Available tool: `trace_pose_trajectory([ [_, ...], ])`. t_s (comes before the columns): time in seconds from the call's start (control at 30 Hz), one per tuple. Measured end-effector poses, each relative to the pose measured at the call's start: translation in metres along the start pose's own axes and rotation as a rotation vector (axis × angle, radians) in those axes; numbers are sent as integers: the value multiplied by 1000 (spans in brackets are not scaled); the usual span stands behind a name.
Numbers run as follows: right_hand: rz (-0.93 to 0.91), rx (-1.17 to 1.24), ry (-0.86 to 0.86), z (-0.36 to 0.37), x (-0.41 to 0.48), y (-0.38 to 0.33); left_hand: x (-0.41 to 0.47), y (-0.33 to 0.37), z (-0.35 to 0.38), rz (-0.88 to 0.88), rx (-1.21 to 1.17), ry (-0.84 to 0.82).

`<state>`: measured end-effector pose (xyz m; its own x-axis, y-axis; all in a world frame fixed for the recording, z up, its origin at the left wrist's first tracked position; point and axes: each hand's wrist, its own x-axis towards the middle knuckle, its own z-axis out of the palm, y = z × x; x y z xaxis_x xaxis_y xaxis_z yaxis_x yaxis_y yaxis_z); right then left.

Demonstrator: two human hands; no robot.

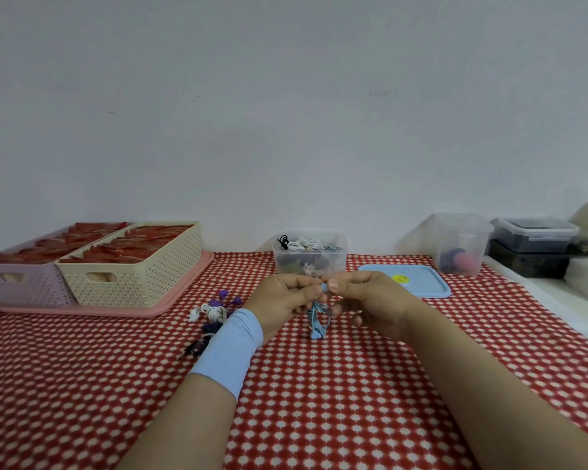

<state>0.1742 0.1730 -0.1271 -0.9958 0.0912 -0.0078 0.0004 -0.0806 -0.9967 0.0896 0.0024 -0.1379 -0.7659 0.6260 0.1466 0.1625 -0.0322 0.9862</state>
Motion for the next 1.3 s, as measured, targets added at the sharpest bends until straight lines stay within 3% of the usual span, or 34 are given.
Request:
trace_pose_trajectory([
  [0.4, 5, 24, 20, -1, 1, -3, 2, 6, 2, 25, 46, 32],
  [0.7, -75, -303, 223, 1, -3, -3, 2, 13, -9, 124, 493, 105],
  [0.9, -109, -640, 259, -5, 4, 6, 5, 6, -9, -146, 911, -131],
  [1.1, -126, -821, 266, -5, 5, 7, 7, 3, -13, -129, 815, -52],
  [1.3, -193, -559, 152, 6, 3, -1, 3, 14, -12, 65, 717, 7],
])
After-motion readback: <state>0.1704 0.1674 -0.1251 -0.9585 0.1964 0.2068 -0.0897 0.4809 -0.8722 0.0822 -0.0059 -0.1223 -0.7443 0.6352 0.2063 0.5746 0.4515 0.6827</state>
